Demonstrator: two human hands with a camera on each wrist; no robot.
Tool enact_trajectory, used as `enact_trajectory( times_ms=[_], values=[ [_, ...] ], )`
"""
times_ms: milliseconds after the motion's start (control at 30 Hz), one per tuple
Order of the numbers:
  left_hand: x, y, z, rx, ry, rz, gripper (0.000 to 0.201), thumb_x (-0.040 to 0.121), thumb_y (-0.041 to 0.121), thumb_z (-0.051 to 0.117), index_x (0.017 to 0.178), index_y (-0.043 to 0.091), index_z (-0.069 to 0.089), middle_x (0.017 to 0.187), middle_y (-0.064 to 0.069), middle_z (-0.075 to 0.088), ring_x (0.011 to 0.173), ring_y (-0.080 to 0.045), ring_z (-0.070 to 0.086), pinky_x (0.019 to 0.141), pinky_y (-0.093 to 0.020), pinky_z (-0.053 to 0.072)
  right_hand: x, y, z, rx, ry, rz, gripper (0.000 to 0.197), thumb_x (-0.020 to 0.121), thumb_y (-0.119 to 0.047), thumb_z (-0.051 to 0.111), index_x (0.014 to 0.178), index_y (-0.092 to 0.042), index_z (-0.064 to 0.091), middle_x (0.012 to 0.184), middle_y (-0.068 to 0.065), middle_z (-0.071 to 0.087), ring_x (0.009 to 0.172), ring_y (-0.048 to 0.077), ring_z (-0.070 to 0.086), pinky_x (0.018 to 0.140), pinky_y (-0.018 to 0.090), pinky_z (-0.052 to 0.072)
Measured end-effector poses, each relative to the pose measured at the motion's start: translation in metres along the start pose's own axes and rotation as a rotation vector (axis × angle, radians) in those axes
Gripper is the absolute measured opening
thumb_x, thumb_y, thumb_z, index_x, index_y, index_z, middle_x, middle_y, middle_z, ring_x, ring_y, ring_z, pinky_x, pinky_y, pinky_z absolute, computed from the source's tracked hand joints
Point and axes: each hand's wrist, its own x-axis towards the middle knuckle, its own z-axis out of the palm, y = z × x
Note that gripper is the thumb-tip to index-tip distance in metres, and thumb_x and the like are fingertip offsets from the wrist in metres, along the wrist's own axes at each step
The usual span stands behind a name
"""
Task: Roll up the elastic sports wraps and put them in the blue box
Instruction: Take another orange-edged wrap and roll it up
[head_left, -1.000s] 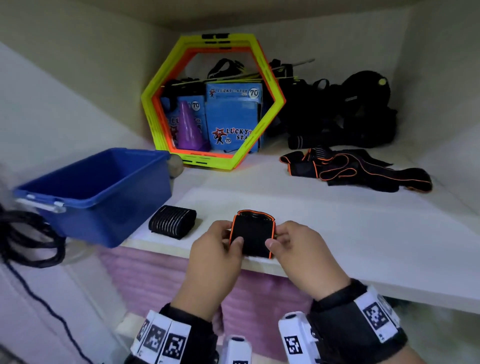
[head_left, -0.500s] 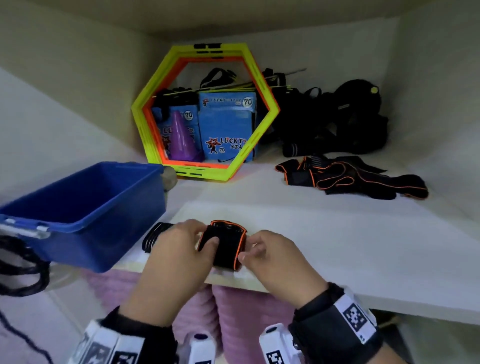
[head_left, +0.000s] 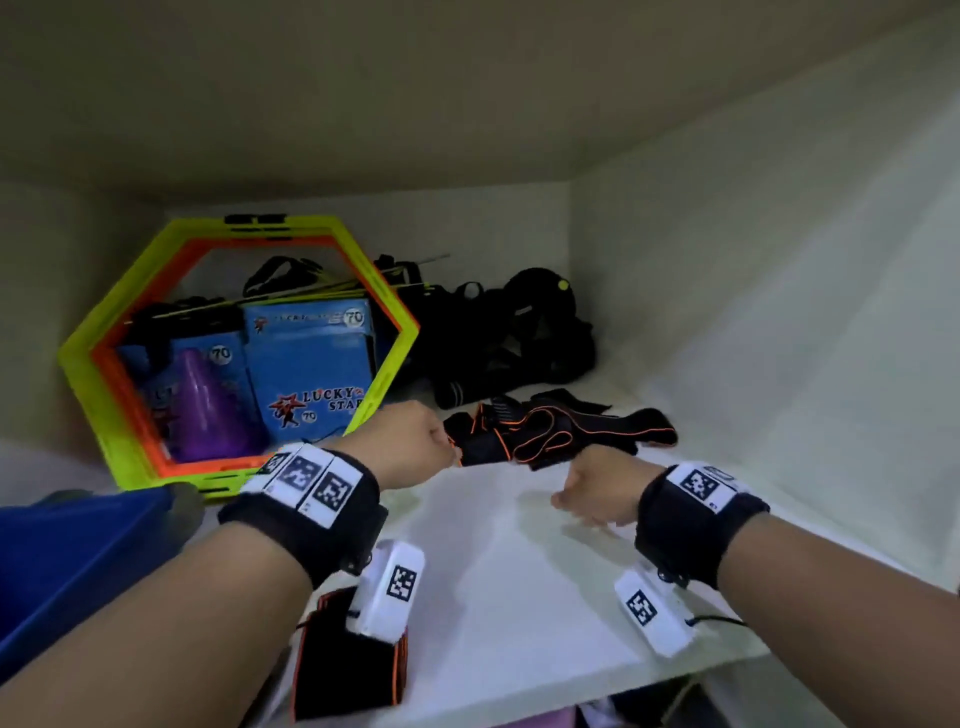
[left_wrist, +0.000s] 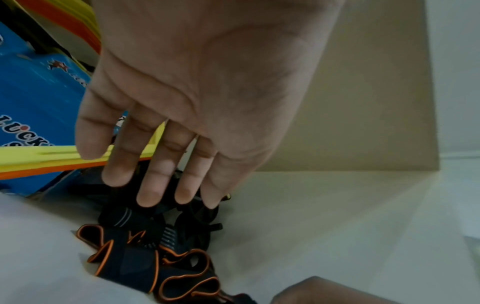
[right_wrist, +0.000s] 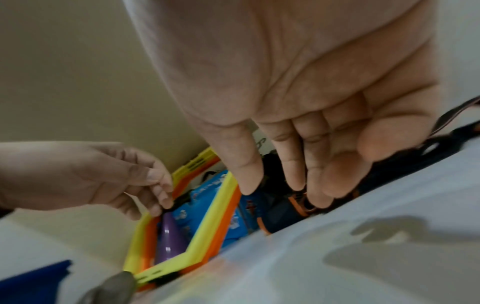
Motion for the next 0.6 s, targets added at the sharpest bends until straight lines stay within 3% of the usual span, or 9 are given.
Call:
enact_trajectory(
  times_ms=[100, 167, 300, 367, 467, 600],
  values=[
    [0.034, 0.005, 0.009, 0.018, -0.061, 0.017, 0.026, 0.091, 0.039, 0.065, 0.087, 0.016, 0.076, 0.093, 0.000, 0.073, 0.092, -0.019, 0.067, 0.078, -0.031, 0.055, 0.006, 0.019, -0.017, -0.084, 0.028, 0.097, 0.034, 0.087, -0.040, 0.061, 0.081, -0.007, 0.072, 0.078, 0.004, 0.076, 0.052, 0.012, 0.057, 0.049, 0.020, 0.042],
    [0.058, 0.009, 0.019, 0.030, -0.068, 0.024, 0.025, 0.092, 0.036, 0.064, 0.098, 0.014, 0.074, 0.102, -0.001, 0.073, 0.099, -0.020, 0.068, 0.086, -0.031, 0.054, 0.014, 0.028, -0.026, -0.078, 0.020, 0.123, 0.035, 0.087, -0.038, 0.060, 0.085, -0.006, 0.074, 0.079, 0.004, 0.078, 0.055, 0.013, 0.059, 0.050, 0.020, 0.043],
    [0.106, 0.014, 0.040, 0.079, -0.058, 0.027, 0.031, 0.090, 0.038, 0.066, 0.117, 0.022, 0.064, 0.120, -0.001, 0.065, 0.111, -0.020, 0.061, 0.092, -0.028, 0.049, 0.044, 0.044, -0.038, -0.133, 0.066, 0.080, 0.024, 0.082, -0.036, 0.062, 0.072, -0.015, 0.069, 0.066, -0.002, 0.067, 0.071, 0.018, 0.067, 0.061, 0.023, 0.048],
    [0.129, 0.016, 0.048, 0.097, -0.057, 0.007, 0.031, 0.090, 0.036, 0.065, 0.118, 0.021, 0.063, 0.122, -0.002, 0.064, 0.113, -0.022, 0.060, 0.095, -0.030, 0.049, 0.064, 0.050, -0.045, -0.193, 0.057, 0.050, 0.022, 0.082, -0.035, 0.063, 0.077, -0.014, 0.070, 0.072, -0.001, 0.069, 0.077, 0.020, 0.067, 0.066, 0.026, 0.050],
    [0.156, 0.014, 0.063, 0.091, -0.018, -0.017, 0.028, 0.091, 0.029, 0.063, 0.118, 0.023, 0.062, 0.120, -0.002, 0.067, 0.111, -0.022, 0.062, 0.091, -0.029, 0.050, 0.096, 0.057, -0.056, -0.229, 0.011, 0.012, 0.028, 0.082, -0.037, 0.064, 0.090, -0.012, 0.074, 0.078, 0.002, 0.070, 0.076, 0.020, 0.065, 0.062, 0.025, 0.047],
    [0.185, 0.015, 0.085, 0.077, 0.032, -0.057, 0.051, 0.094, 0.024, 0.061, 0.144, 0.026, 0.047, 0.135, -0.002, 0.062, 0.121, -0.022, 0.059, 0.092, -0.023, 0.043, 0.136, 0.072, -0.061, -0.185, 0.048, -0.047, 0.042, 0.083, -0.038, 0.071, 0.115, -0.015, 0.060, 0.113, 0.006, 0.066, 0.106, 0.025, 0.063, 0.090, 0.032, 0.049]
  ],
)
